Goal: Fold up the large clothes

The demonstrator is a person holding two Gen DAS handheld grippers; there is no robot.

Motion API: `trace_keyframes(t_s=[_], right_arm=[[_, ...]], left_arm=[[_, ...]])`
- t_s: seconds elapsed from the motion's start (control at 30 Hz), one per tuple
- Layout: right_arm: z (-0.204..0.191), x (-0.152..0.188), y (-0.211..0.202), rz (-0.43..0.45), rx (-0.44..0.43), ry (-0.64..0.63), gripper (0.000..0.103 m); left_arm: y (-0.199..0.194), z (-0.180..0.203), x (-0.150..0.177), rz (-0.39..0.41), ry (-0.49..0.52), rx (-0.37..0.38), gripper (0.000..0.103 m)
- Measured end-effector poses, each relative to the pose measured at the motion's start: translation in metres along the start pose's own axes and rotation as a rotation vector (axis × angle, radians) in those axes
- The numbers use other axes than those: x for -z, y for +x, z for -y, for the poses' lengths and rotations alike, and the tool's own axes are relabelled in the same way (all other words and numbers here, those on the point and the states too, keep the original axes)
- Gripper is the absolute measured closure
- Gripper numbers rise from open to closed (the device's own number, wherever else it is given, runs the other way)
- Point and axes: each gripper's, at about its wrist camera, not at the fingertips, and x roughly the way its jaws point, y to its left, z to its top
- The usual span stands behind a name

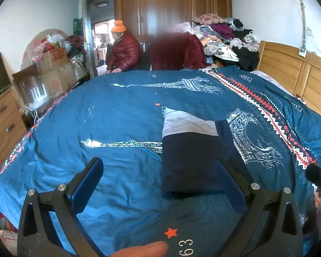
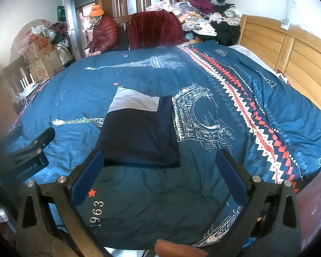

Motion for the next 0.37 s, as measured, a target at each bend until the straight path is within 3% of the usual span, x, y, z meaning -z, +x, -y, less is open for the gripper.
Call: trace_keyframes(t_s=[0.37], right_arm=[[-0.0009, -0.0002, -0.0007, 0.018, -0.017, -0.009, 0.000]], left_arm=[[-0.0028, -0.0048, 0.0036, 0.006, -0.004, -0.014, 0.000]])
